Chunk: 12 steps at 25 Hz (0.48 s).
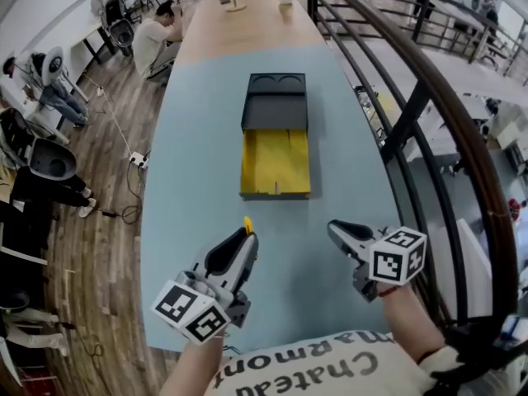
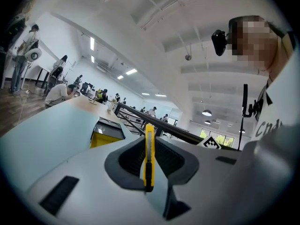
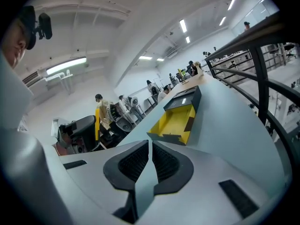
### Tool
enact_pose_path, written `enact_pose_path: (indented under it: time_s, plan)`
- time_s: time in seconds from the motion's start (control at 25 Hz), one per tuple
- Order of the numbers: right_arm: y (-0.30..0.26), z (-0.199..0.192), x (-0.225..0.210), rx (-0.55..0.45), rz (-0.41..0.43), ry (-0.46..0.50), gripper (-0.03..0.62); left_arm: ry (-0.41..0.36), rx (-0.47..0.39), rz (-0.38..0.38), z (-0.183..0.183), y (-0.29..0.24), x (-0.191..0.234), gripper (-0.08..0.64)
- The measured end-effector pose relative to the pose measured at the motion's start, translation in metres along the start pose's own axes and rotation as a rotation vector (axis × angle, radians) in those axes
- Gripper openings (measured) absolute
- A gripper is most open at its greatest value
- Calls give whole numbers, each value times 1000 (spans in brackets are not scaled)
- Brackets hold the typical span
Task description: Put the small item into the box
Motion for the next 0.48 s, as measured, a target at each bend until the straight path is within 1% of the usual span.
enact_pose_path:
  time_s: [0.12, 0.36, 0.4, 0.48]
  plan:
    - [-14, -6, -5, -10, -25, -34, 51, -12, 24, -35, -3, -12, 17, 60]
    - [-29, -19, -12, -18, -46, -77, 51, 24, 58, -96, -21, -41, 38, 60]
    - [-29, -21, -13, -15, -52, -86, 51, 21, 69, -99, -24, -47, 40, 60]
    - [-29, -26, -17, -9, -62, -100, 51, -17, 101, -98, -32, -57, 43, 60]
Point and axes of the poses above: the fingertips, and each gripper's own axes: y backward along the fingers, x to its left, z out of its top, the point moved 3 cm from there along y, backward along the fingers, and after that the axes turned 4 degrees about -y, right-handed, at the moved point
